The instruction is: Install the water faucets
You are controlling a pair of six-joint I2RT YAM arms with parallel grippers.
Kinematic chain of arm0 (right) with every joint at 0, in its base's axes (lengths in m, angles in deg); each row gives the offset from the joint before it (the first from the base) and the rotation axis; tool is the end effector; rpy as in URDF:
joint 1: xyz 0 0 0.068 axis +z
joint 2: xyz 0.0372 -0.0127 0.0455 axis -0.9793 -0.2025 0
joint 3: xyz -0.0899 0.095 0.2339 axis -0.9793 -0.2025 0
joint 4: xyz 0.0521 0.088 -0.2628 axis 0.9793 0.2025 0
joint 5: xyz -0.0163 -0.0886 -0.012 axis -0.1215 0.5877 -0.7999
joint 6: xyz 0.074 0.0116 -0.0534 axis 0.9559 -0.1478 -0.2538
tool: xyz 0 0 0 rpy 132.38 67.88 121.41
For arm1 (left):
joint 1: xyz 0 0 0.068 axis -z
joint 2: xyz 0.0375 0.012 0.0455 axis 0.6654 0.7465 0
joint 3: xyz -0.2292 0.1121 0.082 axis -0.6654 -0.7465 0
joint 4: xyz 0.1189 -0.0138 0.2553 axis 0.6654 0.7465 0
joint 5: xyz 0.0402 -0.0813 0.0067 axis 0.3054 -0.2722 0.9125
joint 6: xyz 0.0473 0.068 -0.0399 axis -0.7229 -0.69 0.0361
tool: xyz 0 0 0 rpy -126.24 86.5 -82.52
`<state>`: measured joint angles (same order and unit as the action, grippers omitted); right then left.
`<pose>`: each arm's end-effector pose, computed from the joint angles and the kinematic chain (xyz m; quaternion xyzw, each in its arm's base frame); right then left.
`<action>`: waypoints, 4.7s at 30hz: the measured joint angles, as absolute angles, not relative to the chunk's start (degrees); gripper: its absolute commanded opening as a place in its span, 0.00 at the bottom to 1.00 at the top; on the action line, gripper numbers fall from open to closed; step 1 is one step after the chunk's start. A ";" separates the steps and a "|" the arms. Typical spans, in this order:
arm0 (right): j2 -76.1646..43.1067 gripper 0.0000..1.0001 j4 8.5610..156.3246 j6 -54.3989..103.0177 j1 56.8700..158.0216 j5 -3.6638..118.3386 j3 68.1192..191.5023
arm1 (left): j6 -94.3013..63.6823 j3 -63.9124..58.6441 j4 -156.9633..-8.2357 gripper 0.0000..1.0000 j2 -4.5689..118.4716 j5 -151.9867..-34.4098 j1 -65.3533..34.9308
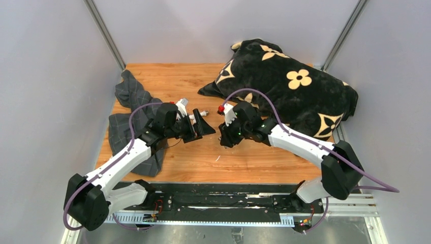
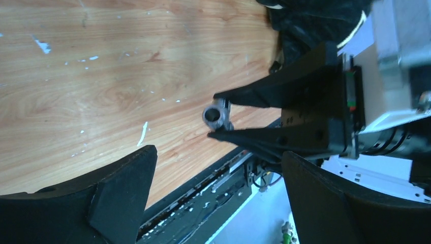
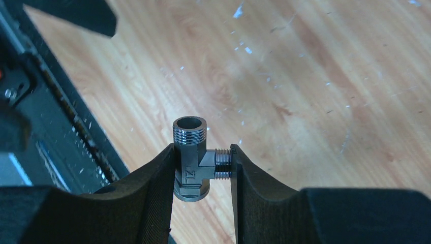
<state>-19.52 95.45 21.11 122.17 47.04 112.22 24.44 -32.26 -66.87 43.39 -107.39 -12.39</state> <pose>0.2541 0.2794 0.2106 -0.3697 0.8165 0.2983 0.3280 0.2423 -0.1723 0.2286 -0.0732 0.8636 -0.4336 0.2466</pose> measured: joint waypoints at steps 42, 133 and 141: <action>-16.70 0.05 90.93 14.71 124.45 36.29 110.80 | 31.74 -38.99 -88.77 0.20 56.02 -129.32 -13.74; -1.77 0.82 99.69 30.51 108.14 66.48 99.54 | 7.11 -28.72 -65.34 0.83 59.43 -62.83 -3.21; -1.55 0.82 99.69 30.55 108.14 66.43 99.54 | 8.81 -13.77 -60.55 0.89 72.18 -60.03 -3.38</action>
